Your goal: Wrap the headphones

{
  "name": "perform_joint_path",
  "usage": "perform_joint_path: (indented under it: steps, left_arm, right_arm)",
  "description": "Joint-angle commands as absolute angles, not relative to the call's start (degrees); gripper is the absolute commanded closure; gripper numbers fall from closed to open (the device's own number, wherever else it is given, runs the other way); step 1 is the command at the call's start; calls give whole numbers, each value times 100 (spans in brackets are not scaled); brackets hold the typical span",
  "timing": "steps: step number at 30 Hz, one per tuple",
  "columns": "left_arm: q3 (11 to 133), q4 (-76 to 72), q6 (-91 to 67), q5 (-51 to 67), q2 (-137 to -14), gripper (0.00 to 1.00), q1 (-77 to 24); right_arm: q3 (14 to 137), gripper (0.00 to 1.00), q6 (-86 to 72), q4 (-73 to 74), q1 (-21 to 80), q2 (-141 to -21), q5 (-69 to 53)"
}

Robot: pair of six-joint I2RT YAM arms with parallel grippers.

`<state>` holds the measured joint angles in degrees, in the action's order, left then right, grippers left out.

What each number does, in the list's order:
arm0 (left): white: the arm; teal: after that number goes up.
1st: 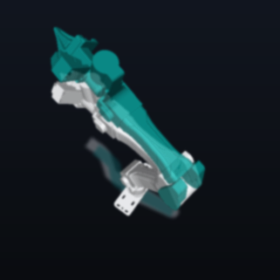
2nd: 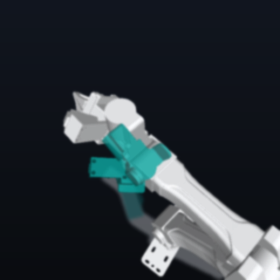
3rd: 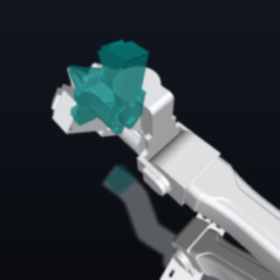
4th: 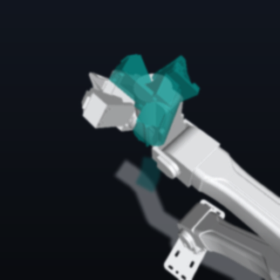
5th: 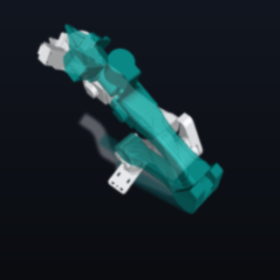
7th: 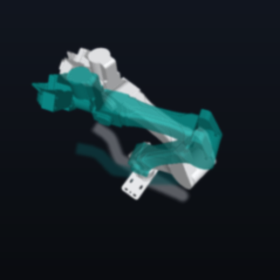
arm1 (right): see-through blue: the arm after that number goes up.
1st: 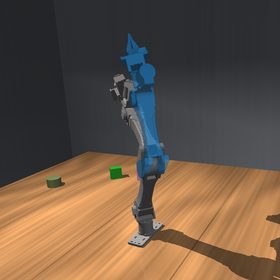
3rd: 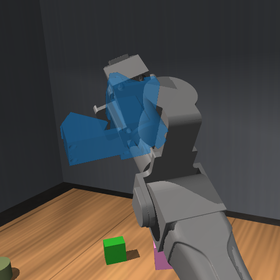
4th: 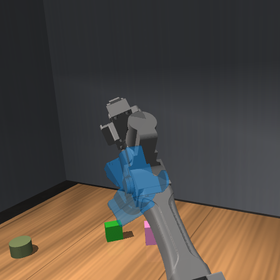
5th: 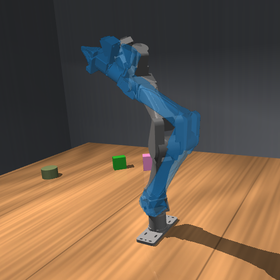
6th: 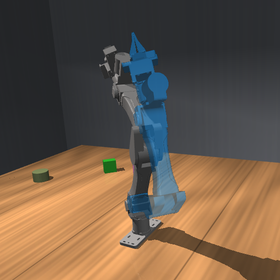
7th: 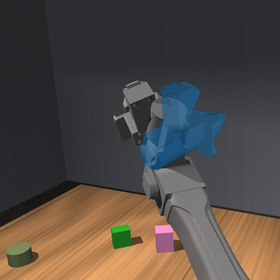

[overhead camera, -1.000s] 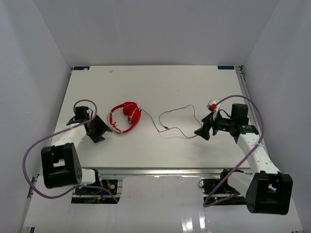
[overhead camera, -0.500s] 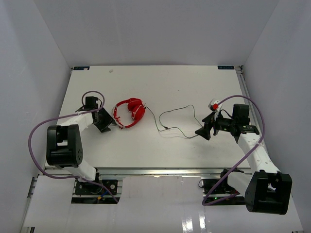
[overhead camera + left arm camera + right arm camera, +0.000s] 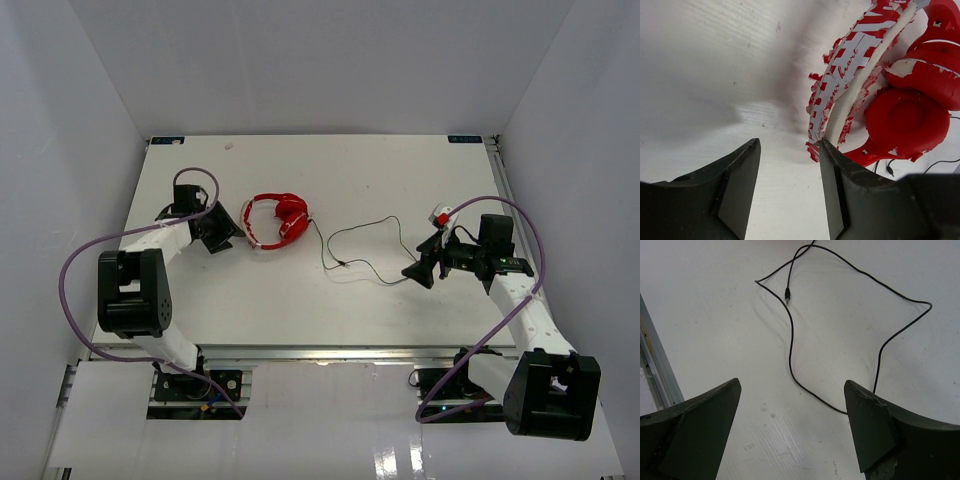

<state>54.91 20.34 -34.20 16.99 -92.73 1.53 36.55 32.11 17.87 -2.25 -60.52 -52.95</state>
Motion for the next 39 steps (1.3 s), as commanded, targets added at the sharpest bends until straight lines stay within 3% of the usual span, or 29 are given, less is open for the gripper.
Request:
perform_joint_path:
  steps: [1, 5, 9, 13, 17, 23, 31, 37, 39]
  left_arm:
    - [5727, 1865, -3210, 1966, -9356, 40, 114]
    - [5620, 1999, -3155, 1419, -9156, 51, 123]
    - [5541, 2088, -3135, 705, -8947, 50, 123]
    - [5414, 1670, -2872, 684, -8614, 40, 123]
    - [5803, 1311, -2519, 2151, -9105, 21, 123]
    - [6570, 1821, -2270, 2318, -10248, 24, -130]
    - [7285, 2571, -1945, 898, -11018, 44, -485]
    - [7349, 2673, -1856, 527, -11099, 77, -614]
    - [7303, 2647, -1863, 565, -11104, 93, -615]
  right_arm:
    - [3586, 10, 3313, 1731, -290, -6080, -5458]
    - [3595, 10, 3313, 1731, -307, -6091, -5458]
    - [3595, 10, 3320, 1738, -308, -6106, -5491]
    - [3595, 10, 3331, 1749, -308, -6130, -5502]
    - [3595, 10, 3340, 1757, -308, -6169, -5494]
    - [3586, 10, 3357, 1775, -353, -6179, -5485]
    - [3594, 10, 3358, 1784, -395, -6230, -5520]
    - [3595, 10, 3366, 1784, -396, -6249, -5510]
    - [3613, 10, 3481, 1865, -396, -6250, -5560]
